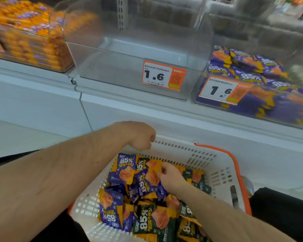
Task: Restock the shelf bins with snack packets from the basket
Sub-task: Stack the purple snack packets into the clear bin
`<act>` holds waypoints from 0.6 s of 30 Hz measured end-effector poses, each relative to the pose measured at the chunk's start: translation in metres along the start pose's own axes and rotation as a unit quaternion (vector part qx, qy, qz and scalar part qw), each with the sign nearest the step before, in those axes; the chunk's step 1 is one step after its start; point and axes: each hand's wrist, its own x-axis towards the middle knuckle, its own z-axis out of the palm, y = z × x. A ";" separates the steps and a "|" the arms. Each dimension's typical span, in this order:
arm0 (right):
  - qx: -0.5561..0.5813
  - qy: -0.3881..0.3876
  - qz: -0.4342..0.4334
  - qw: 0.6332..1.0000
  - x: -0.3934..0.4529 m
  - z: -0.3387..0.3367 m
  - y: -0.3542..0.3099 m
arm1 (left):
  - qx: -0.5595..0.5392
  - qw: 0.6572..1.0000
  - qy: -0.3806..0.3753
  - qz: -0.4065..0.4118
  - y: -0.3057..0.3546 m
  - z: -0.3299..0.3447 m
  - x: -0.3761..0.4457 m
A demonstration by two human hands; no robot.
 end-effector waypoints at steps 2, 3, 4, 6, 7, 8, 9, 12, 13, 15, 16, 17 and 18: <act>-0.015 0.024 -0.036 0.999 -0.010 -0.031 -0.006 | -0.014 1.000 0.002 0.002 0.007 -0.008 -0.002; -0.005 0.035 -0.047 0.998 -0.015 -0.046 -0.008 | -0.021 1.000 0.007 0.001 0.010 -0.012 -0.004; 0.012 0.047 -0.057 0.997 -0.022 -0.062 -0.011 | -0.029 1.000 0.013 -0.001 0.013 -0.016 -0.006; 0.050 0.085 -0.071 0.993 -0.033 -0.091 -0.017 | -0.051 0.998 0.025 -0.016 0.018 -0.025 -0.007; 0.070 0.104 -0.082 0.989 -0.039 -0.105 -0.021 | -0.061 0.997 0.031 -0.030 0.020 -0.030 -0.008; 0.103 0.116 -0.097 0.983 -0.045 -0.117 -0.026 | -0.067 0.996 0.036 -0.045 0.022 -0.036 -0.010; 0.141 0.129 -0.117 0.975 -0.050 -0.129 -0.031 | -0.067 0.995 0.045 -0.059 0.024 -0.042 -0.012; 0.230 0.144 -0.176 0.946 -0.070 -0.158 -0.047 | -0.084 0.990 0.089 -0.066 0.033 -0.066 -0.021; 0.254 0.141 -0.191 0.938 -0.076 -0.165 -0.052 | -0.109 0.987 0.104 -0.060 0.036 -0.075 -0.025; 0.296 0.129 -0.216 0.922 -0.086 -0.176 -0.059 | -0.206 0.970 0.127 -0.035 0.042 -0.090 -0.032; 0.312 0.122 -0.227 0.914 -0.091 -0.180 -0.064 | -0.254 0.956 0.143 -0.018 0.043 -0.096 -0.034; 0.330 0.117 -0.234 0.907 -0.094 -0.183 -0.067 | -0.283 0.945 0.166 0.001 0.044 -0.101 -0.036; 0.350 0.109 -0.240 0.899 -0.098 -0.186 -0.069 | -0.309 0.931 0.194 0.026 0.044 -0.105 -0.037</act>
